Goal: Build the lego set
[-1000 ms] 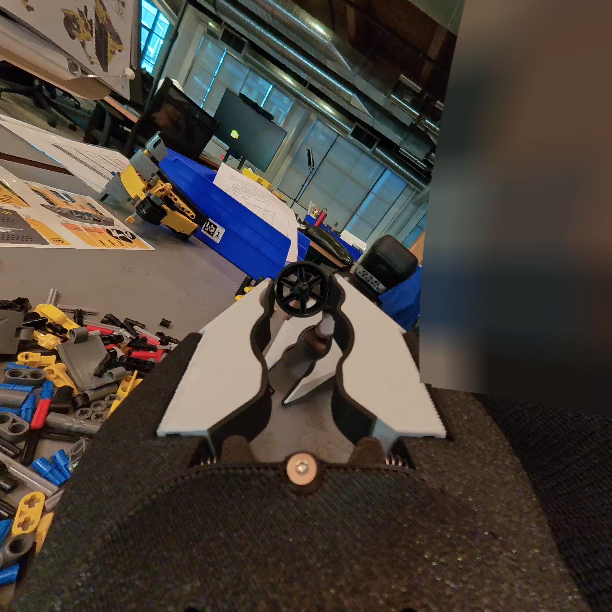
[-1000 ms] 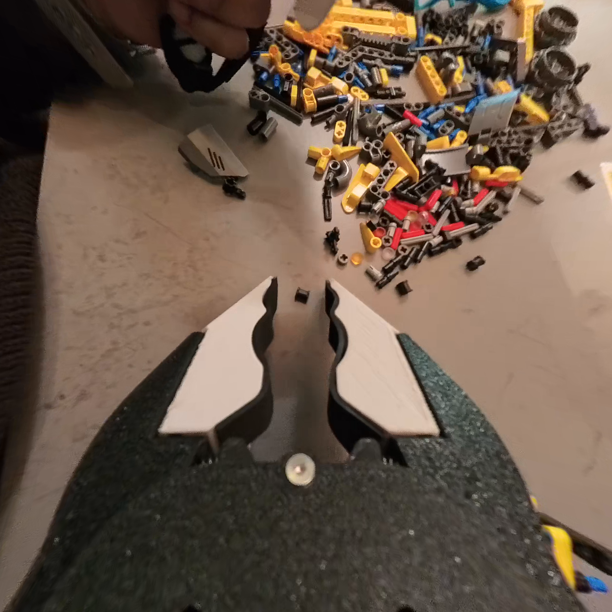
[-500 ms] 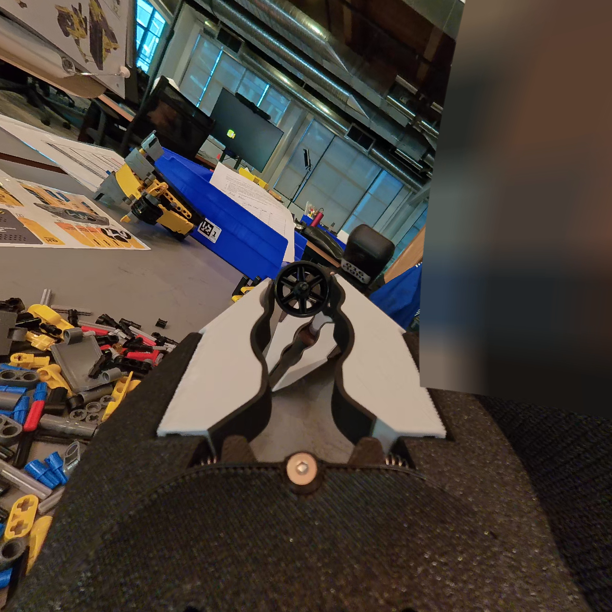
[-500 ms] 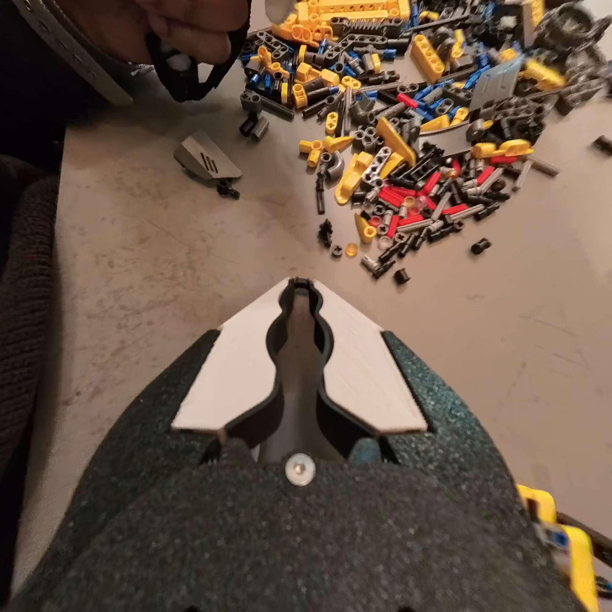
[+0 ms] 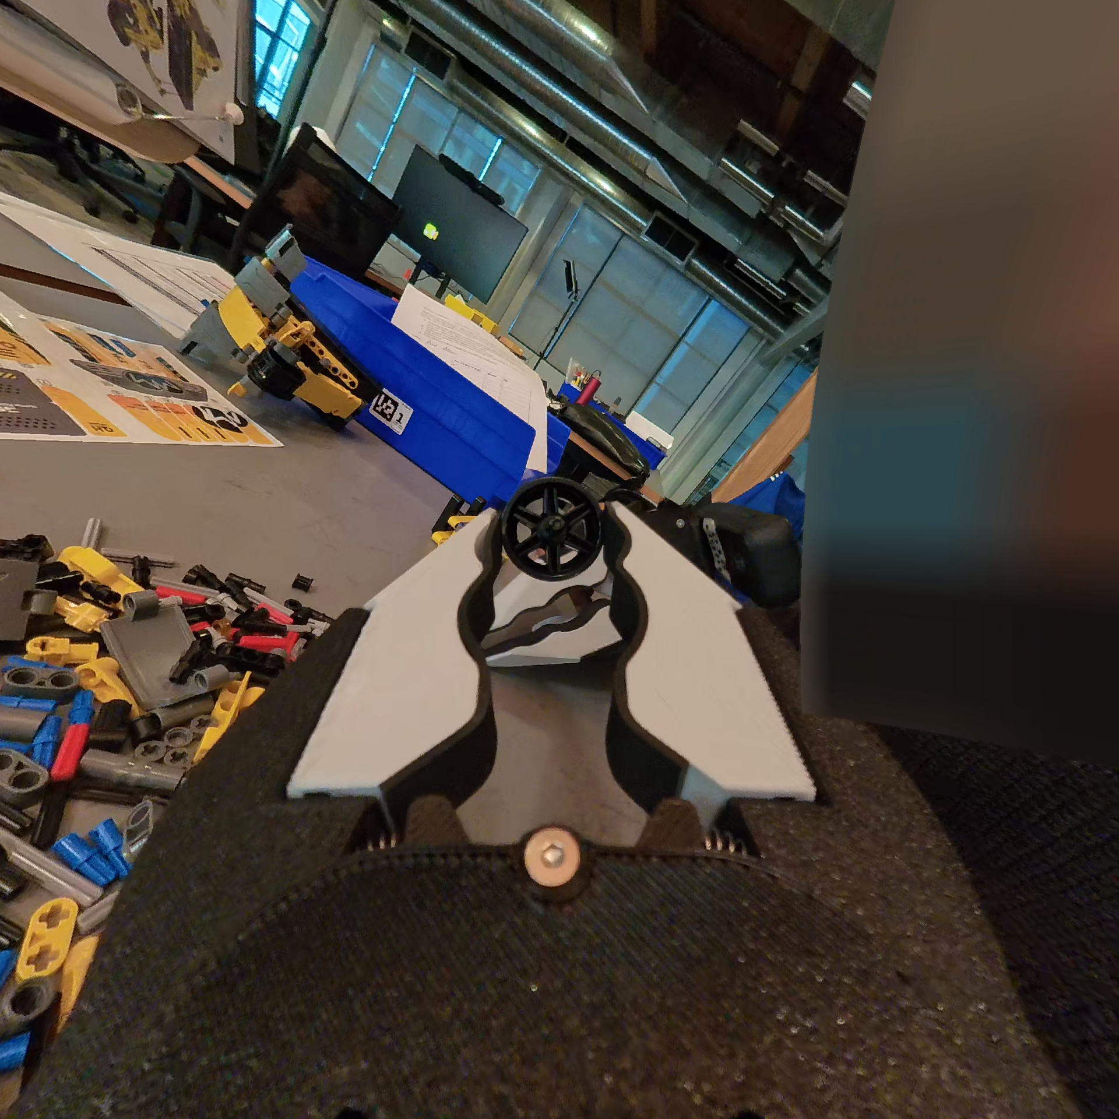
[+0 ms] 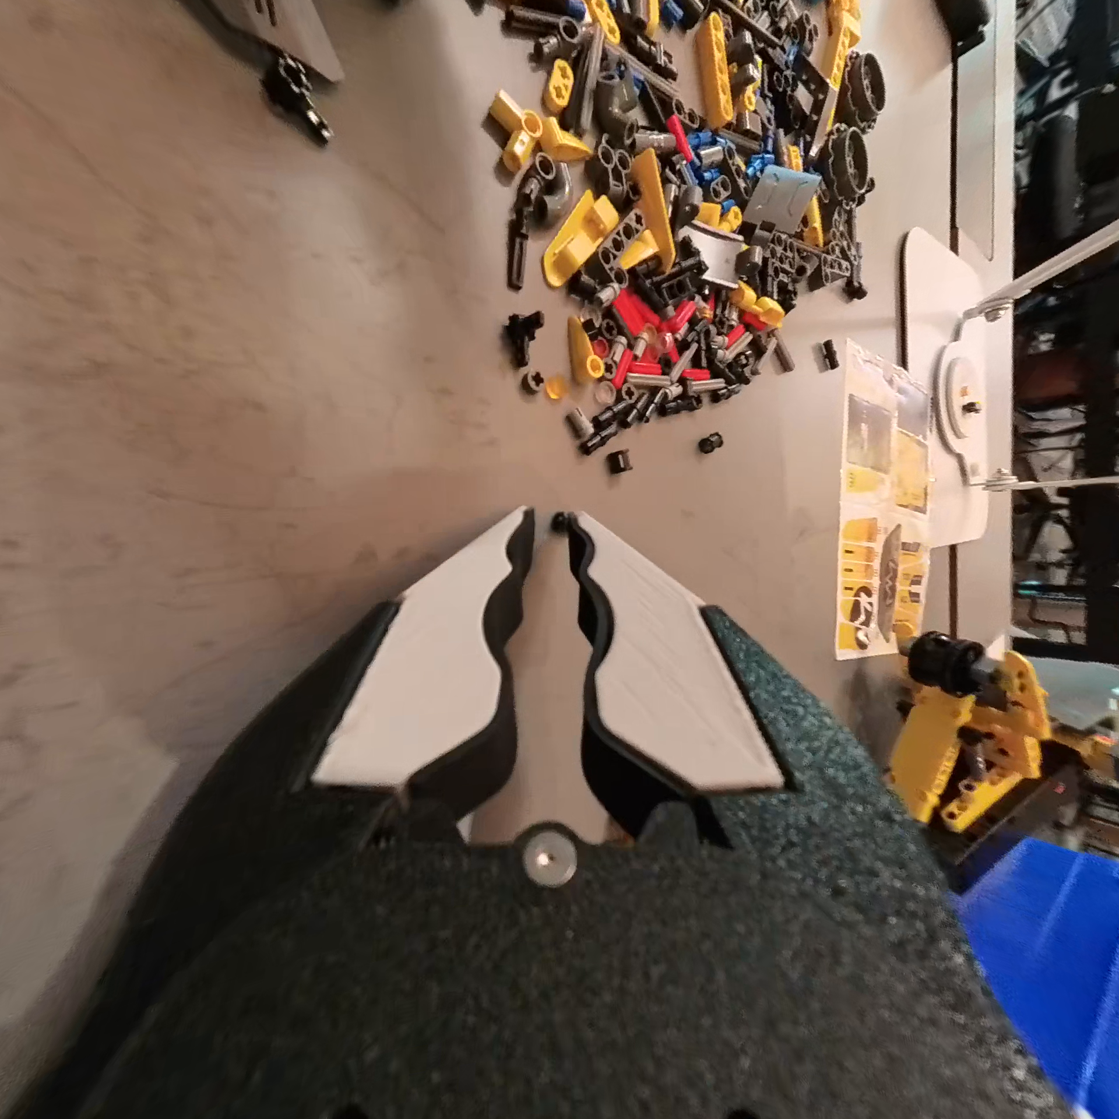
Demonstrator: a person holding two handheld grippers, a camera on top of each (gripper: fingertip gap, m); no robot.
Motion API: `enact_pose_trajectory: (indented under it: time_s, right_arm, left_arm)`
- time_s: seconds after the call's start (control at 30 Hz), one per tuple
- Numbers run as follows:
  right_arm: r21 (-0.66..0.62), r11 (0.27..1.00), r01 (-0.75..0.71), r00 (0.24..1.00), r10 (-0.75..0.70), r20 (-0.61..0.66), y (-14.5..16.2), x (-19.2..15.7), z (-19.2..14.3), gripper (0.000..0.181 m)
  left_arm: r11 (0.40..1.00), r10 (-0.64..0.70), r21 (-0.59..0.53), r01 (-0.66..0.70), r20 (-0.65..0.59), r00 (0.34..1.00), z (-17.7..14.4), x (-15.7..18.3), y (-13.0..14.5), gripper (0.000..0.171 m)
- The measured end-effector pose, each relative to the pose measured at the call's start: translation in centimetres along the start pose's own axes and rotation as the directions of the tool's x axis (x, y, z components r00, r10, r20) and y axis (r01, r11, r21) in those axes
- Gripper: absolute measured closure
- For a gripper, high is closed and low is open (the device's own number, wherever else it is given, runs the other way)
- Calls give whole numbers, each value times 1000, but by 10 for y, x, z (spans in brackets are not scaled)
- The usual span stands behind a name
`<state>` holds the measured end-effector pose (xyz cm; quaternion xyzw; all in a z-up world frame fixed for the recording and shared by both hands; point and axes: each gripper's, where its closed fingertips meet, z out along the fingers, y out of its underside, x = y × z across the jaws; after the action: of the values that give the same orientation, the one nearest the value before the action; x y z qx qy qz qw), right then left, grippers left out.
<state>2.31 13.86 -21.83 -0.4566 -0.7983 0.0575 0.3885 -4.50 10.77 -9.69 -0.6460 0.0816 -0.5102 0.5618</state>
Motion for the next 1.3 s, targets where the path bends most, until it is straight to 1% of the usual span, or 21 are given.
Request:
enact_pose_trajectory:
  time_s: [0.13, 0.2, 0.27, 0.43, 0.57, 0.63, 0.7, 0.8, 0.87, 0.9, 0.93, 1.13, 1.3]
  right_arm:
    - [34, 997, -66, 996, 64, 54, -4, -3, -4, 160]
    - [42, 993, -111, 993, 110, 45, -3, 3, -4, 160]
    - [50, 980, -194, 980, 192, 47, -1, 9, -4, 163]
    - [61, 897, -438, 889, 423, 177, 1, 10, 0, 163]
    - [45, 838, -543, 814, 513, 272, 1, 6, 1, 164]
    - [45, 829, -557, 802, 524, 287, 1, 6, 1, 169]
    - [47, 833, -552, 806, 518, 286, 2, 6, 2, 176]
    - [51, 837, -544, 812, 510, 283, 1, 6, 2, 178]
    - [53, 841, -538, 816, 504, 285, 1, 5, 2, 175]
    - [49, 846, -530, 819, 496, 288, 1, 3, 2, 166]
    - [36, 854, -520, 823, 489, 289, 3, 1, 4, 164]
    - [53, 877, -477, 855, 449, 258, 0, 2, 3, 166]
    - [68, 883, -465, 865, 437, 246, -1, 5, 0, 164]
  left_arm:
    - [1000, -2, 1, 2, 2, 1000, 0, -1, 0, 142]
    - [1000, -2, 2, 2, 1, 1000, 0, 0, 0, 142]
    - [1000, -2, 3, 2, 0, 1000, 0, 0, 0, 142]
    - [1000, -4, 7, 4, -8, 1000, -1, 2, -1, 142]
    - [1000, -6, 15, 6, -16, 1000, -2, 3, -3, 142]
    - [1000, -10, 18, 10, -22, 1000, -2, 4, -3, 142]
    - [1000, -14, 20, 14, -26, 1000, -2, 4, -3, 142]
    - [1000, -18, 21, 18, -30, 999, -2, 5, -4, 142]
    - [1000, -20, 21, 20, -31, 999, -2, 5, -4, 142]
    - [1000, -20, 20, 21, -31, 999, -2, 5, -4, 142]
    - [1000, -20, 20, 21, -31, 999, -2, 4, -3, 142]
    - [1000, -21, 21, 22, -30, 999, -2, 4, -4, 142]
    - [1000, -20, 21, 21, -29, 999, -2, 4, -4, 142]
